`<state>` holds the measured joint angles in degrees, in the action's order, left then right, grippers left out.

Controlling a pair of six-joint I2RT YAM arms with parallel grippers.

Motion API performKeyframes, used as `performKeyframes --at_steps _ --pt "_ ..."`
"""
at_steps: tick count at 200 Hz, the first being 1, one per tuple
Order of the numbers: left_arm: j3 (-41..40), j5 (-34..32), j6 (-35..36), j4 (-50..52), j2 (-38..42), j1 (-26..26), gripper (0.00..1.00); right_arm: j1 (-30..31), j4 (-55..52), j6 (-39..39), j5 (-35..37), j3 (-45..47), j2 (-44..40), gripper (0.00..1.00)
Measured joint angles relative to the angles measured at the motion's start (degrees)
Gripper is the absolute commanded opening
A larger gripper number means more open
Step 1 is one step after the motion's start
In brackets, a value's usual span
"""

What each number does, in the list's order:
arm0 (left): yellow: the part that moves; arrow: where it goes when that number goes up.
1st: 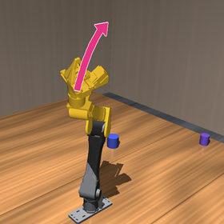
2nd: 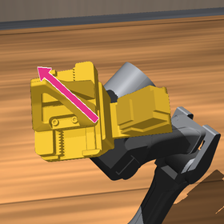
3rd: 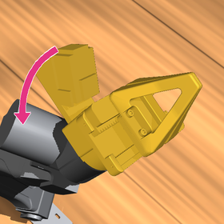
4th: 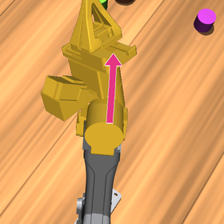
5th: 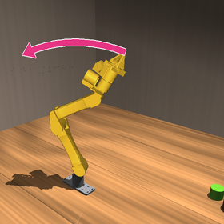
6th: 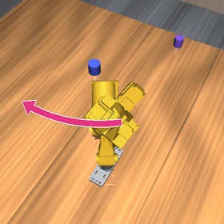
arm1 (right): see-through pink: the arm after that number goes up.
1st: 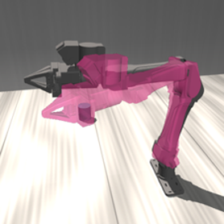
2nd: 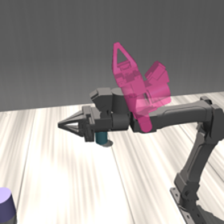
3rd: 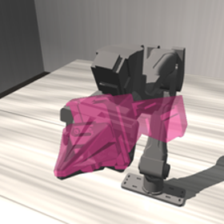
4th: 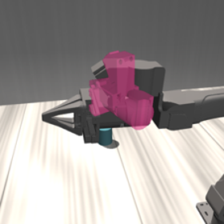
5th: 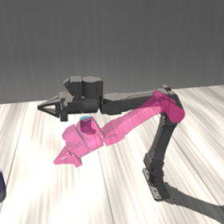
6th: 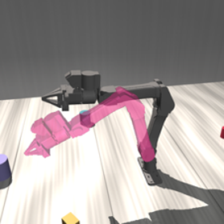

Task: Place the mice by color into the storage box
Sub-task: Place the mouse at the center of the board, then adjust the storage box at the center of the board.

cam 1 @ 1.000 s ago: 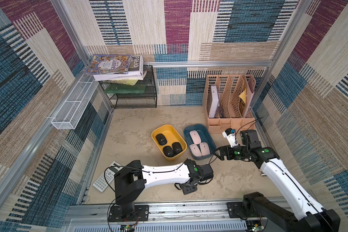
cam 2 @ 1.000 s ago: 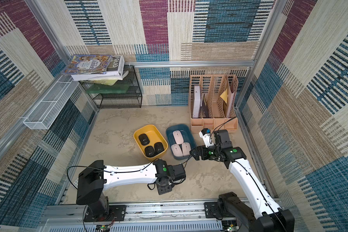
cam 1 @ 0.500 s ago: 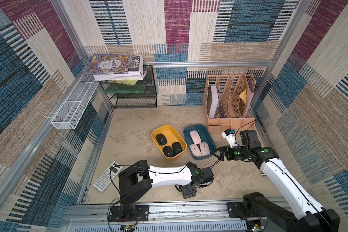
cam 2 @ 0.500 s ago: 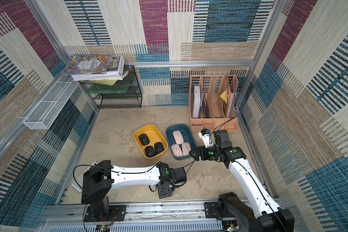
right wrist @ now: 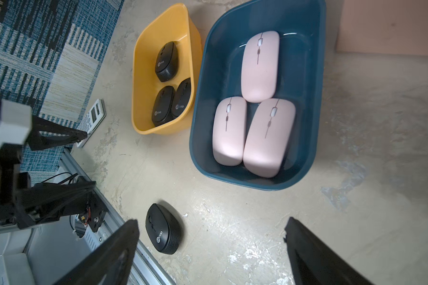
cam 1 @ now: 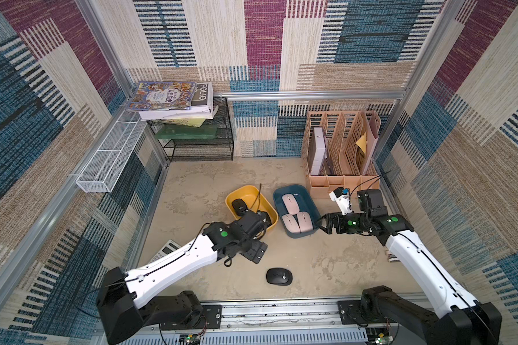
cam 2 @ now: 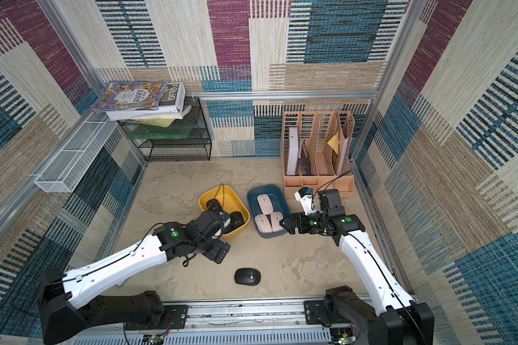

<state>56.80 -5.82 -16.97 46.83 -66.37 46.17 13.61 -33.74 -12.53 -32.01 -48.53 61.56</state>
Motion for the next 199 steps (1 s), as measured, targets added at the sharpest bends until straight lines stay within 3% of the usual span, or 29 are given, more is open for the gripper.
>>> performKeyframes --at_steps 54,105,148,199 --pt "-2.91 8.5 -9.68 -0.76 6.71 -19.39 0.9 24.63 2.34 -0.33 7.87 -2.01 7.91 0.96" --pt "-8.76 11.8 -17.51 -2.51 3.8 -34.95 0.72 39.8 1.6 3.17 18.78 -8.44 19.71 0.96" --pt "-2.45 12.55 -16.17 -6.97 -10.99 -39.67 0.66 49.51 -0.87 7.98 25.16 -10.99 24.76 0.96" --pt "8.11 12.0 -12.37 -11.1 -27.65 -40.65 0.6 54.71 -3.45 12.17 30.6 -11.78 29.38 0.96"
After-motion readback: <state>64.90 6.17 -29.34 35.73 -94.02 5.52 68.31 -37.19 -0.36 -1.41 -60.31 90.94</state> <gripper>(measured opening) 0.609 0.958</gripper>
